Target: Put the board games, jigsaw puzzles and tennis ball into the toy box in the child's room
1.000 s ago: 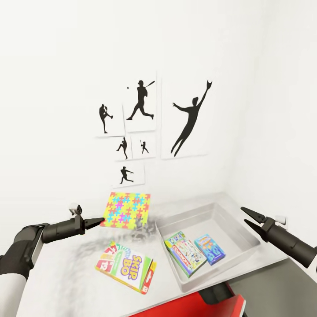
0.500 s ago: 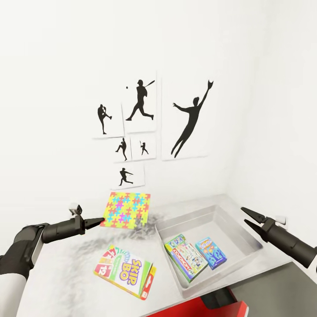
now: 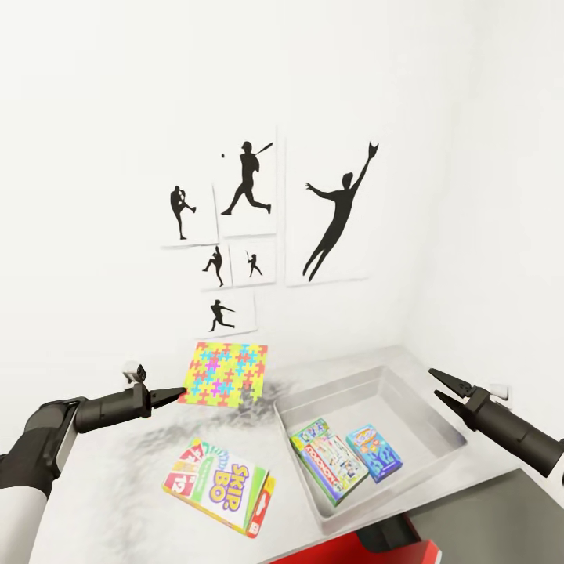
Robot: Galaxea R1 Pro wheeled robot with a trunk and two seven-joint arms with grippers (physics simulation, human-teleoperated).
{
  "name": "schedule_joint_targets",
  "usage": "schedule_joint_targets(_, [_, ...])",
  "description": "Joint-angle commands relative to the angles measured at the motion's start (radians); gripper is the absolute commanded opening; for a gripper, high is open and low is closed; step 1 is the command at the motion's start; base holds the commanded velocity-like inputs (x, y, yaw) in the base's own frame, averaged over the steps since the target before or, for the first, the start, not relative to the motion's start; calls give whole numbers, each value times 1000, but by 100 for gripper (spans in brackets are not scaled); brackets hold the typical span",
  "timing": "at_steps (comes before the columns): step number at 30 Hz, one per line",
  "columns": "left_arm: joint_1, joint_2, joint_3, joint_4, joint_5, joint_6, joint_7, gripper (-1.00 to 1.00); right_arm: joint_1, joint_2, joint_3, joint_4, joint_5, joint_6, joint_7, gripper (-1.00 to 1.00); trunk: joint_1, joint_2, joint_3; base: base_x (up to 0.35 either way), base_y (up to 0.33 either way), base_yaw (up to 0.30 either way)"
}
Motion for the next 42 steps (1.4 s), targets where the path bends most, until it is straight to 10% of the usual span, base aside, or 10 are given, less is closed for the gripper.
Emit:
schedule_joint_targets(1, [-1, 0, 0, 0, -1, 10, -4, -100, -1, 0, -2, 0, 8, 5, 9, 100, 1, -2, -2, 18, -17, 0])
schedule_joint_targets(24, [-1, -19, -11, -4, -7, 13, -4, -100, -1, -3, -19, 0, 13, 5, 80, 100, 1, -2, -2, 0, 0, 0])
schedule_joint_targets(29, [-2, -95, -41, -5, -13, 17, 7, -100, -1, -10, -58, 3, 18, 6, 111, 100, 1, -2, -2, 0, 0, 0])
schedule_joint_targets(42, [-10, -392, -130, -85, -14, 52, 329, -100, -1, -16, -126, 25, 18, 15, 116, 100, 1, -2, -2, 0, 0, 0])
